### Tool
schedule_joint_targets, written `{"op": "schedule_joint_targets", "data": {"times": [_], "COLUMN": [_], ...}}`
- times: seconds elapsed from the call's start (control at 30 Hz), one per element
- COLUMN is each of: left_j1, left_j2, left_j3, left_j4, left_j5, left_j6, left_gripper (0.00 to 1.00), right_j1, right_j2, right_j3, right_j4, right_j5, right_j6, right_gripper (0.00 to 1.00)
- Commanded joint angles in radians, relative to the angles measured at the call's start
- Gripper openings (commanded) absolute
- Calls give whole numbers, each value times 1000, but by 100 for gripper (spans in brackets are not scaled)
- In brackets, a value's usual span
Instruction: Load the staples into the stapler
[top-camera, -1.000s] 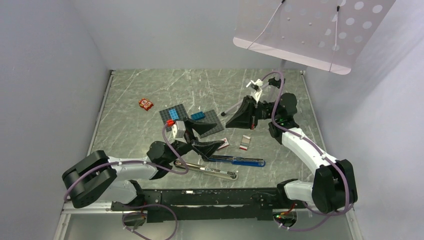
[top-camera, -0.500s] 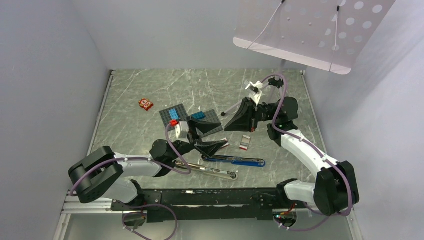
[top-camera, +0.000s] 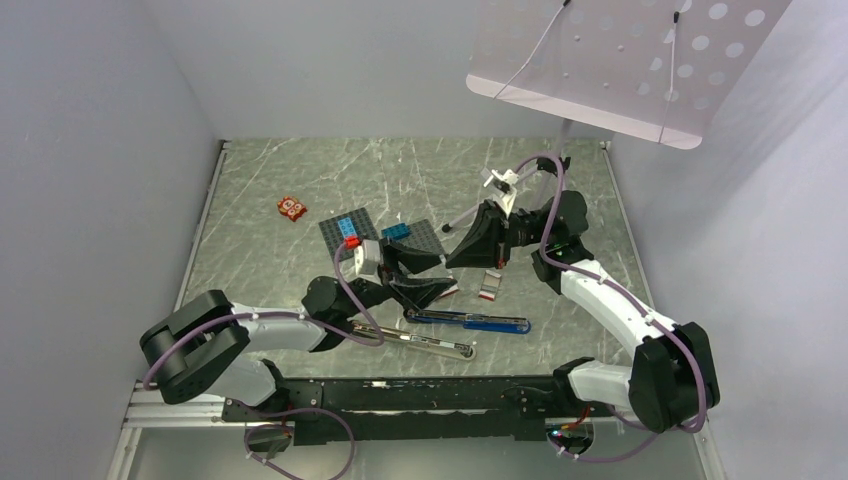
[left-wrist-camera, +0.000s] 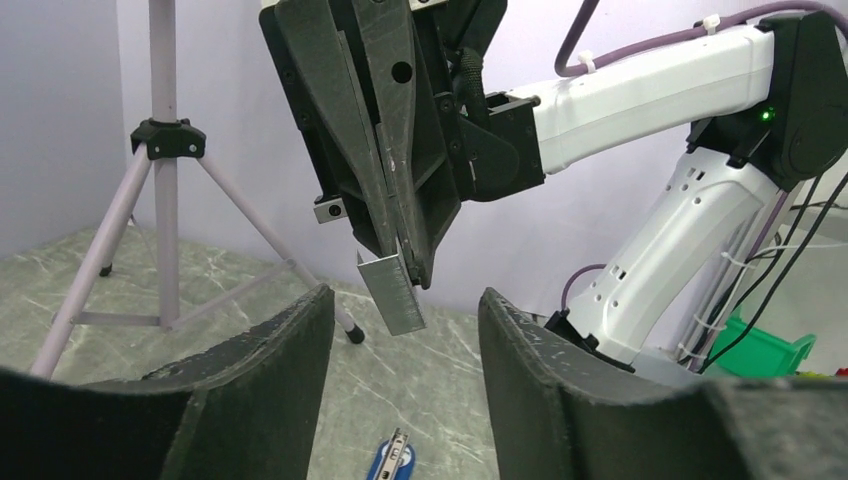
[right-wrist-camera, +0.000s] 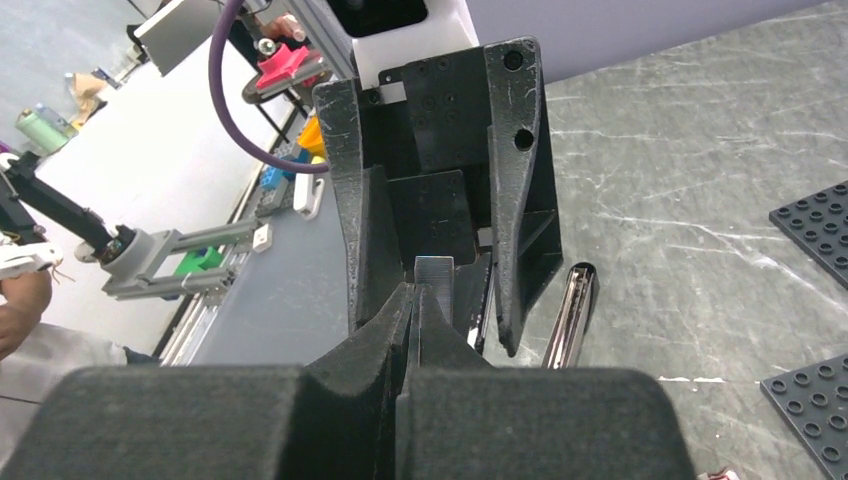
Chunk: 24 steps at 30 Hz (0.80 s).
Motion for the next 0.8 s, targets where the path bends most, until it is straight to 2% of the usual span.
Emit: {"op": "schedule_joint_targets", "data": {"times": [0.0, 0.17, 0.23, 0.3, 0.37, 0.63, 0.77], "left_j1": [-4, -4, -6, -7, -6, -6, -6], "left_j2": [12, 15, 13, 9, 1, -16, -35], "left_j3": [15, -5, -12, -27, -40, -49, -54], "left_j4": [153, 160, 158, 159, 159, 159, 159], "left_j5": [-15, -71, -88, -109, -127, -140, -153], "left_j6": [-105, -196, -211, -213, -205, -166, -133], "left_gripper": [57, 57, 55, 54, 52, 52, 52], "right_j1": [7, 11, 16, 25, 35, 38, 38], "right_j2": [-23, -26, -25, -21, -20, -22, -27], "right_j3": [37, 95, 137, 197, 241, 167, 158], "right_j4": [-61, -255, -421, -663, -783, -584, -591], "right_j5": [-3, 14, 33, 57, 75, 56, 53], "right_j6": [-112, -281, -416, -617, -723, -551, -554], "right_gripper": [0, 0, 0, 0, 0, 0, 0]}}
